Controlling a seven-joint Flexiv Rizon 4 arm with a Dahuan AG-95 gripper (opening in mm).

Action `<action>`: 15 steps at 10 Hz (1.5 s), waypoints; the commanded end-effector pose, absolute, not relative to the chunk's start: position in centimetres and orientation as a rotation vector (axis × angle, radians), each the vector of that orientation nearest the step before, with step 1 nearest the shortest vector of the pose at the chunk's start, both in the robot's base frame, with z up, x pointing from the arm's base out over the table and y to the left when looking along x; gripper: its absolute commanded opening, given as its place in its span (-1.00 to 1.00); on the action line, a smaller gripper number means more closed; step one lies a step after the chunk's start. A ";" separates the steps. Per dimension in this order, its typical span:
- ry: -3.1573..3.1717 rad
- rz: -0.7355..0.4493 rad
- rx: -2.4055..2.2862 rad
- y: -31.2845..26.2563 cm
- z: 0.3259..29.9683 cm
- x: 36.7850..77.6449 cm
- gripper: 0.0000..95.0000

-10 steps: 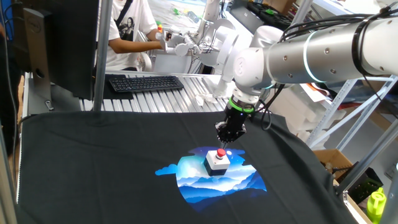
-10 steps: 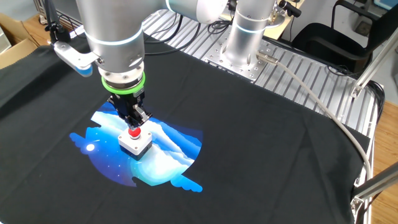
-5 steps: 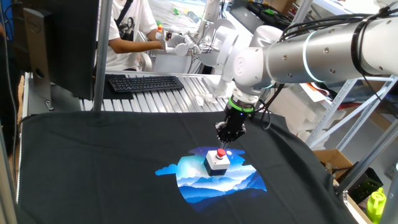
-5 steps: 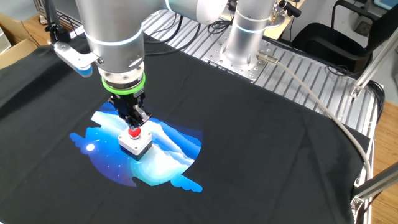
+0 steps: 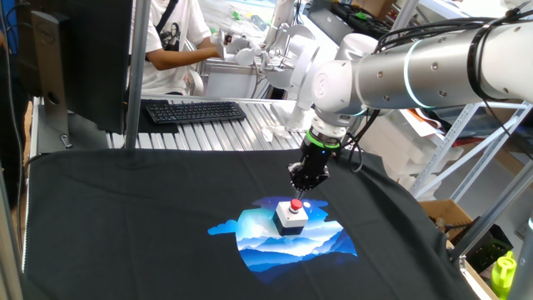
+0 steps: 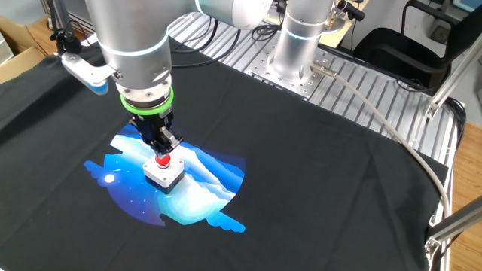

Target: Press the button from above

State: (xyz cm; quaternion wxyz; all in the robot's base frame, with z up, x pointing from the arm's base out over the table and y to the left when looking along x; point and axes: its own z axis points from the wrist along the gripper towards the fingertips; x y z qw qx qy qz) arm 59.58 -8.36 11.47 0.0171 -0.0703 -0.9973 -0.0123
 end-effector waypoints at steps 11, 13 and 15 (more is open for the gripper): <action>-3.083 -0.022 -0.232 -8.3 11.4 59.5 -1.00; -3.076 -0.015 -0.232 -8.2 11.0 59.5 -1.00; -3.071 -0.003 -0.233 -8.2 10.5 59.6 -1.00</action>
